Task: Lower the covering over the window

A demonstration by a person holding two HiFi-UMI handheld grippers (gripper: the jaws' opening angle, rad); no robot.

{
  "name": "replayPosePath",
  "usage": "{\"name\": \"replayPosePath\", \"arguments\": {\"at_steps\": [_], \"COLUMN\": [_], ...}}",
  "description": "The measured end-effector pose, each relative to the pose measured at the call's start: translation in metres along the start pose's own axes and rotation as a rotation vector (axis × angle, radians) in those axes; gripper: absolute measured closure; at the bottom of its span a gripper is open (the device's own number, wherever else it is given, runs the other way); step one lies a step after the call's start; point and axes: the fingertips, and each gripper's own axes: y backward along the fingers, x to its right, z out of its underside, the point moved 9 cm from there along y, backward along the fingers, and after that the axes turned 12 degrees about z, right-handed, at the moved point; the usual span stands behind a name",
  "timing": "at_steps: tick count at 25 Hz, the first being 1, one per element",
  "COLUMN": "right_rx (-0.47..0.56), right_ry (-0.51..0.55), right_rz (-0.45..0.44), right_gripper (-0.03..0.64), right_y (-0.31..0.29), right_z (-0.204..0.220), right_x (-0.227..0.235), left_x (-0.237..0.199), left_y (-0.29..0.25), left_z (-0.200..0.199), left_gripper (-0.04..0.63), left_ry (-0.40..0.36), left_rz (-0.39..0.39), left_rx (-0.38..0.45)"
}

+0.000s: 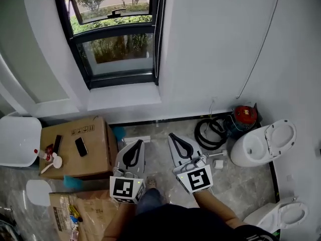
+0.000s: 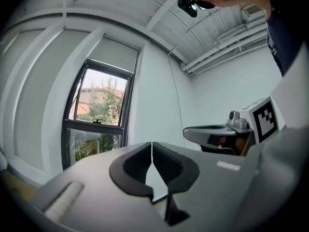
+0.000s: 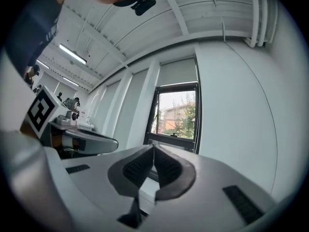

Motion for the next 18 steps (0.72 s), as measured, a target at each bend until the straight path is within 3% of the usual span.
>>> {"name": "replayPosePath", "arguments": {"at_steps": [7, 11, 18], "right_rx": [-0.072, -0.08, -0.044], "right_ry": [0.022, 0.024, 0.067], "right_rz": [0.061, 0.095, 0.08], "right_gripper": [0.603, 0.603, 0.603], "right_y": [-0.089, -0.116, -0.147], "right_z": [0.012, 0.01, 0.001], "right_x": [0.008, 0.011, 0.013], "left_x": [-0.094, -0.121, -0.143], "left_y": [-0.049, -0.063, -0.08], "left_z": [0.007, 0.01, 0.002], "left_gripper": [0.583, 0.583, 0.583], "left_ry": [0.035, 0.048, 0.049], "left_rz": [0.079, 0.119, 0.127], "left_rx": [-0.026, -0.025, 0.003]}}
